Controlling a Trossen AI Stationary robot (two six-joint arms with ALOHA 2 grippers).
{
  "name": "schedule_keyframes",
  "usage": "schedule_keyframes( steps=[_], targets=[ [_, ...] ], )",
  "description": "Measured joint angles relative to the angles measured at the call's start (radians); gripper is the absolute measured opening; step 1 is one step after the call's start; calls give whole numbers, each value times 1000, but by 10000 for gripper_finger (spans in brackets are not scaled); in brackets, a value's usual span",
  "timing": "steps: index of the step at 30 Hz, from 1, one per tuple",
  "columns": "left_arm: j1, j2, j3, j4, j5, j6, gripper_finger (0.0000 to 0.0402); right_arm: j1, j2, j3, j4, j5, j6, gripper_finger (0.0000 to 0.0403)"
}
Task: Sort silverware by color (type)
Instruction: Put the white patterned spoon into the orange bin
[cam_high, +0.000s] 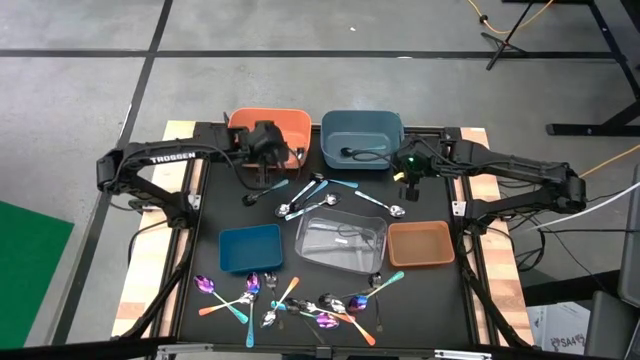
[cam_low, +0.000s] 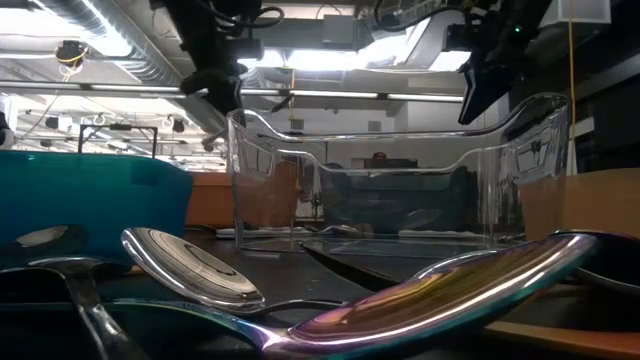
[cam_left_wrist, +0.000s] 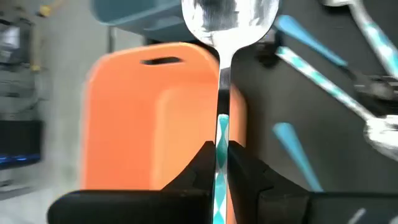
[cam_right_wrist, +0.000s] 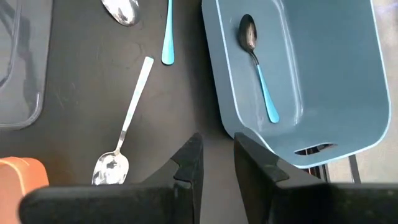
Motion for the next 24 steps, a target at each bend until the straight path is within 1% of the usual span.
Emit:
schedule_keyframes(
  steps=[4,10,17,20,24],
  targets=[
    [63,0,20,19,-6,27,20,0,0,0,0,-7,1,78],
    [188,14,20,19,5,39,21,0,0,0,0,-82,44,78],
    [324,85,20,22,155,40,21,0,0,0,0,-127,47,78],
    [363,135,20,37,185,40,21,0,0,0,0,-130,48,78],
    [393,212,20,71,190,40,21,0,0,0,0,-130,47,78]
  ],
)
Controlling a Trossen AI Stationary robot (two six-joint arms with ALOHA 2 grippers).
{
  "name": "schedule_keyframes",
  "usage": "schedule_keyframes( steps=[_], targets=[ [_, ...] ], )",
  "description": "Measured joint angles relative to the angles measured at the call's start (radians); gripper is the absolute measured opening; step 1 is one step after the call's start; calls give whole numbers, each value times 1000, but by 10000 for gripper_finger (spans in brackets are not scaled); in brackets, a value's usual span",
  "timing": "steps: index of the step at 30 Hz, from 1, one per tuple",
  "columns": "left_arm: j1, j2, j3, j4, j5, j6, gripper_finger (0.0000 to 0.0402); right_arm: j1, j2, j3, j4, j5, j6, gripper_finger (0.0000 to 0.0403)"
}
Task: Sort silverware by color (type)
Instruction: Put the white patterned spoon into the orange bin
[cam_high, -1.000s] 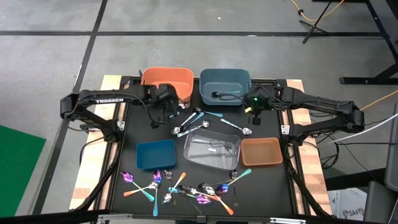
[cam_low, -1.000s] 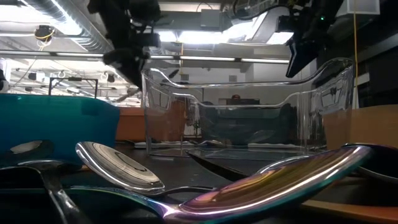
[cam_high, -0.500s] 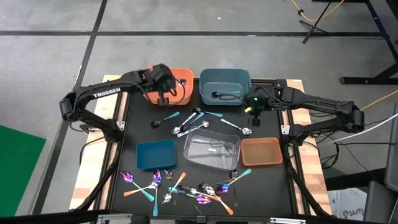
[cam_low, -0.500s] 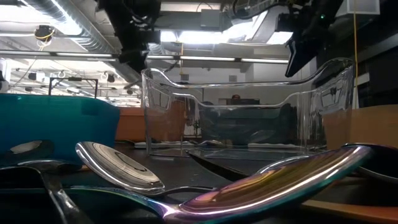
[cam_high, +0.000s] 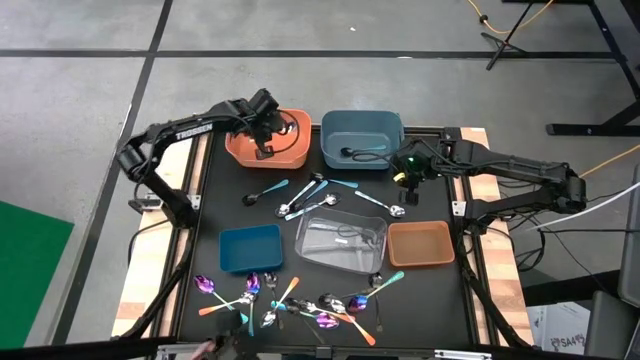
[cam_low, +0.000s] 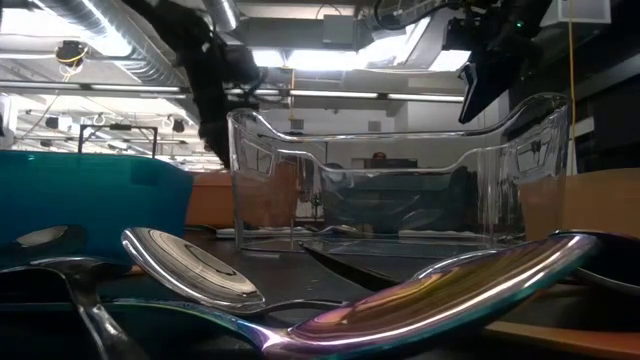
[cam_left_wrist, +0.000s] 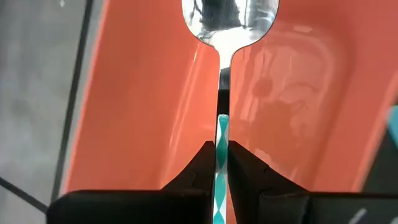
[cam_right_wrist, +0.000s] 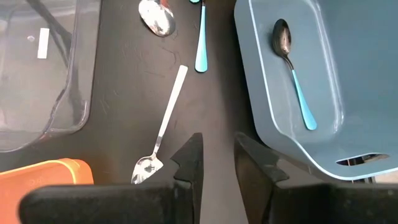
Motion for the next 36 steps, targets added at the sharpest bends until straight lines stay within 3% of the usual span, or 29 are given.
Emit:
schedule_keyframes(
  steps=[17,32,36],
  targets=[
    [23,227,0,6,-4,1,21,0,0,0,0,0,0,78],
    [23,256,-1,9,-7,0,22,0,0,0,-1,0,0,78],
    [23,256,-1,10,-7,-2,39,0,0,0,-1,0,0,79]
  ],
)
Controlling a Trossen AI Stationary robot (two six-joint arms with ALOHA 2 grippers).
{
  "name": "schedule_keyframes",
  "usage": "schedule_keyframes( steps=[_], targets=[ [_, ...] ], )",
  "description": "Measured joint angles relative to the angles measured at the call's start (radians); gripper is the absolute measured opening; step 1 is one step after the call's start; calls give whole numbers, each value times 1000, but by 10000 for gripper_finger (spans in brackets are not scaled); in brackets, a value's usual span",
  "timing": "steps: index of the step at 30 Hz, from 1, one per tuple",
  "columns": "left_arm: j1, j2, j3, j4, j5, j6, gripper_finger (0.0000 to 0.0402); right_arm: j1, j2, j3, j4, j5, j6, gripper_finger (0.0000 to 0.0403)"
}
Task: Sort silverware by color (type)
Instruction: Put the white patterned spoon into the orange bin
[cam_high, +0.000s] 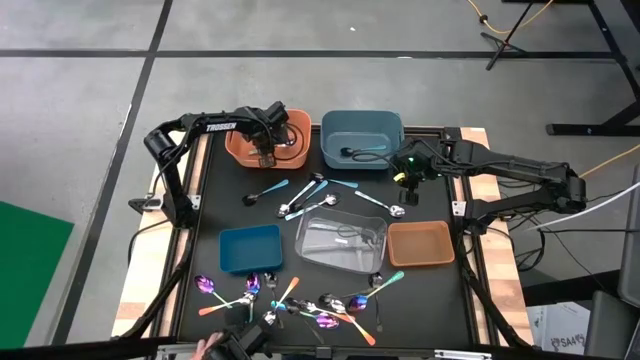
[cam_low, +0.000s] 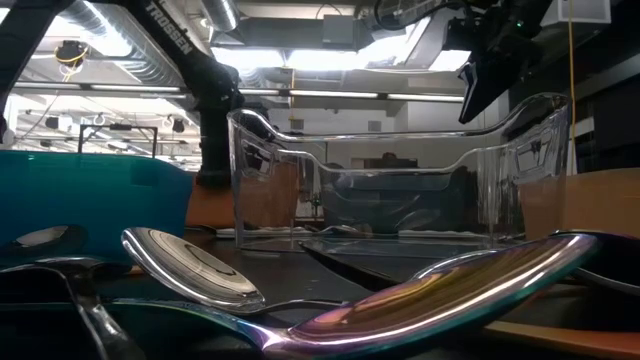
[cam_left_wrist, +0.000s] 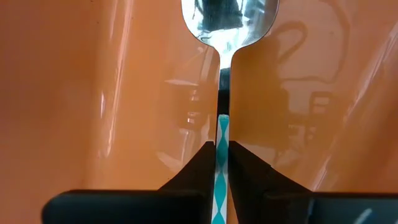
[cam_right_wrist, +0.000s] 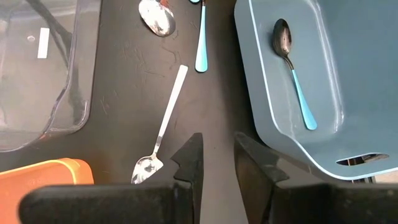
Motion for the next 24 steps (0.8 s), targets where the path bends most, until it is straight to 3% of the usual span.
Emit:
schedule_keyframes(
  steps=[7,15,24],
  targets=[
    [0,0,0,4,0,-2,77,0,0,0,0,-2,3,79],
    [0,0,0,21,0,-6,81,0,5,0,0,-102,148,79],
    [0,0,0,21,0,-6,81,1,76,0,0,-116,213,79]
  ],
)
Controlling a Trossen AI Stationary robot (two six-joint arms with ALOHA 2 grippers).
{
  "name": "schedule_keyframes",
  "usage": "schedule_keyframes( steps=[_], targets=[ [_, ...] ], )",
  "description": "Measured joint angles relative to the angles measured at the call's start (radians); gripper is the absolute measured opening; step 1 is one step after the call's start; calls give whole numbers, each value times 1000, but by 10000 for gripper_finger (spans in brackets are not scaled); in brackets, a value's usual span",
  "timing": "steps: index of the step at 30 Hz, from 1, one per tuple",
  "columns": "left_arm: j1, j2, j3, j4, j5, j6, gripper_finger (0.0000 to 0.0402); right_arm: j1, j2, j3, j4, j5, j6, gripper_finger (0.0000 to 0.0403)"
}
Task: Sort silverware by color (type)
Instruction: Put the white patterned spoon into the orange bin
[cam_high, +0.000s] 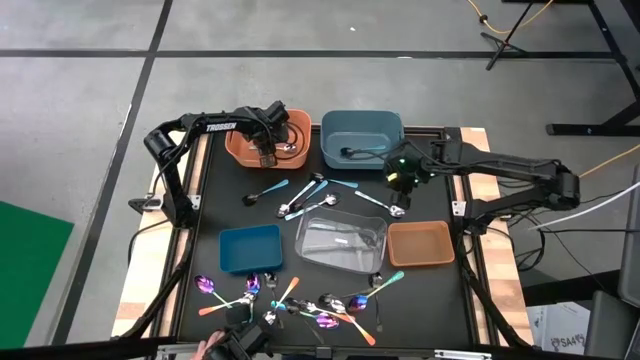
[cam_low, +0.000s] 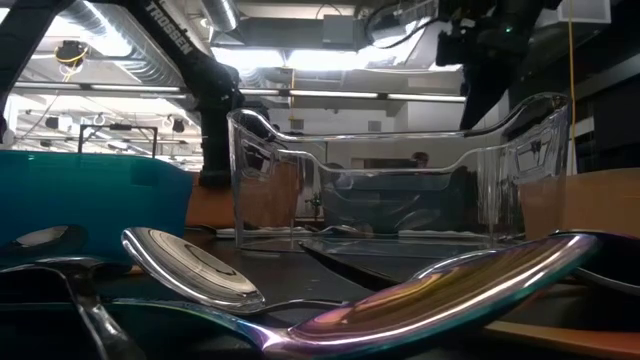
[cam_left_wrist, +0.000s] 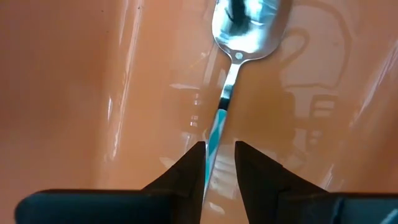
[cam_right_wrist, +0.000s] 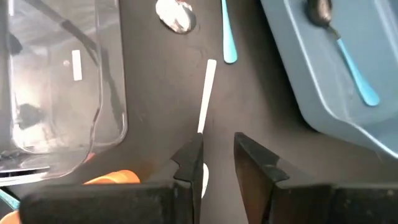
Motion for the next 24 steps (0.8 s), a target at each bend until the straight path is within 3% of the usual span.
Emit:
schedule_keyframes(
  steps=[24],
  targets=[
    [-1,0,0,0,0,-4,81,0,319,0,48,-18,74,79]
  ],
)
